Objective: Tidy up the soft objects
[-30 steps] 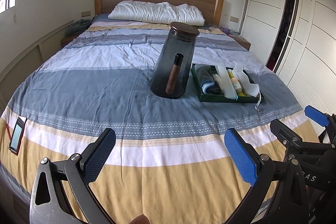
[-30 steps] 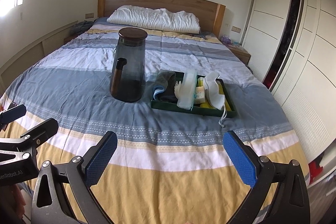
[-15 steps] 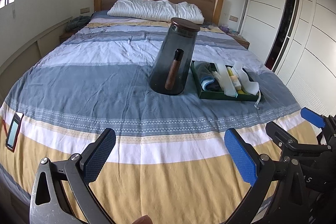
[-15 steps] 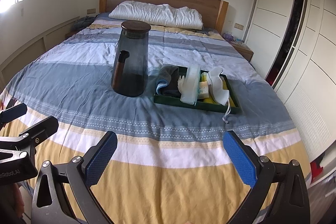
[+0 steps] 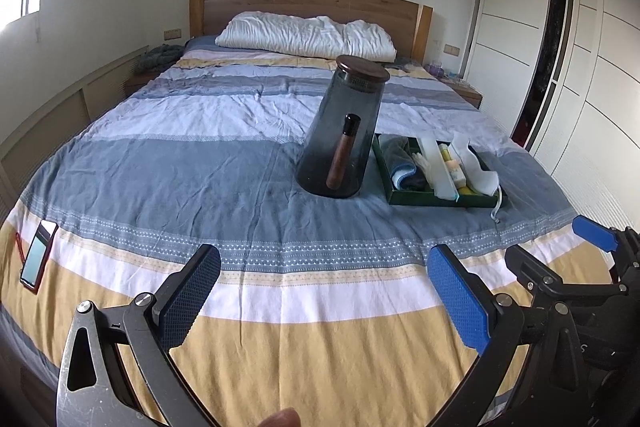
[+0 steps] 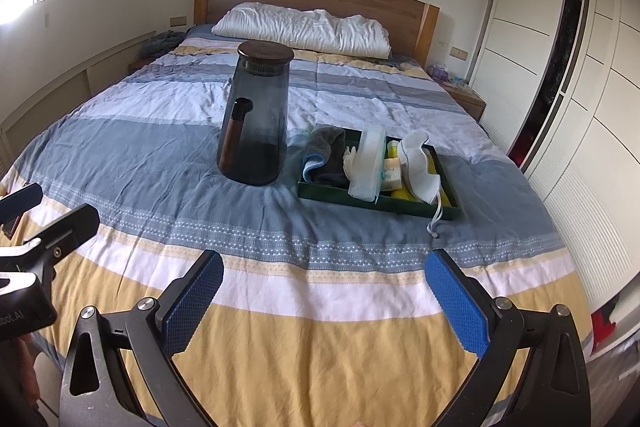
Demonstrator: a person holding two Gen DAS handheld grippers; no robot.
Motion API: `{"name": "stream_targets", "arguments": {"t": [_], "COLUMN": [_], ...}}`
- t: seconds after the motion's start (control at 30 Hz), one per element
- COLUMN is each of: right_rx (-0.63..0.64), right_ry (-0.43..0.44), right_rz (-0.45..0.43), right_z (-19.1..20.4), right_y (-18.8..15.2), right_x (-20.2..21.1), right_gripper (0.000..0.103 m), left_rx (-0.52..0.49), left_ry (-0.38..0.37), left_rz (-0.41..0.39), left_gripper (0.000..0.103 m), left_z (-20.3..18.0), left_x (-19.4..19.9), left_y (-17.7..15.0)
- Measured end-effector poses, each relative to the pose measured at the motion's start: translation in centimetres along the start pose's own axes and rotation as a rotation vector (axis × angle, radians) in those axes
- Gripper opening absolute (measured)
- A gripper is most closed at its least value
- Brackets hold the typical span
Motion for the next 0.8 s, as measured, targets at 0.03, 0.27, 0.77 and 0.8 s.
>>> {"name": "stream_targets", "arguments": {"t": [0.03, 0.27, 0.77, 0.8], "right_rx": [0.0, -0.001, -0.005, -0.006], "right_ry": [0.0, 0.005, 0.006, 0.006], "right_rz": [-0.001, -0.011, -0.018, -0.019], "right_z": [0.0, 0.24, 0.25, 0.24], "right_y": [0.01, 0.15, 0.17, 0.2], "right_x": [0.01, 0.64, 0.92, 0.96], "right_gripper": [0.103, 0.103, 0.103, 0.103], "left_rx": [0.0, 0.0, 0.005, 0.004], "left_ry": [0.001, 0.006, 0.016, 0.016], "left_rz": [-0.003, -0.012, 0.002, 0.003], "left_gripper": [0.101, 0.101, 0.101, 0.101], "left_z": [0.02, 0.11, 0.23, 0.19], "left_x": [0.06, 0.34, 0.43, 0.42], "left_y": [0.07, 0.2, -0.05, -0.07]}}
Point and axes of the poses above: each gripper's, at about its wrist camera, not at the fingertips, and x roughly against the way its jaws point, z to its left, y to its top, the point moved 5 cm from there along -x, roughly the way its jaws point, and after that the axes turned 10 degrees about -z, right-handed, at the moved point
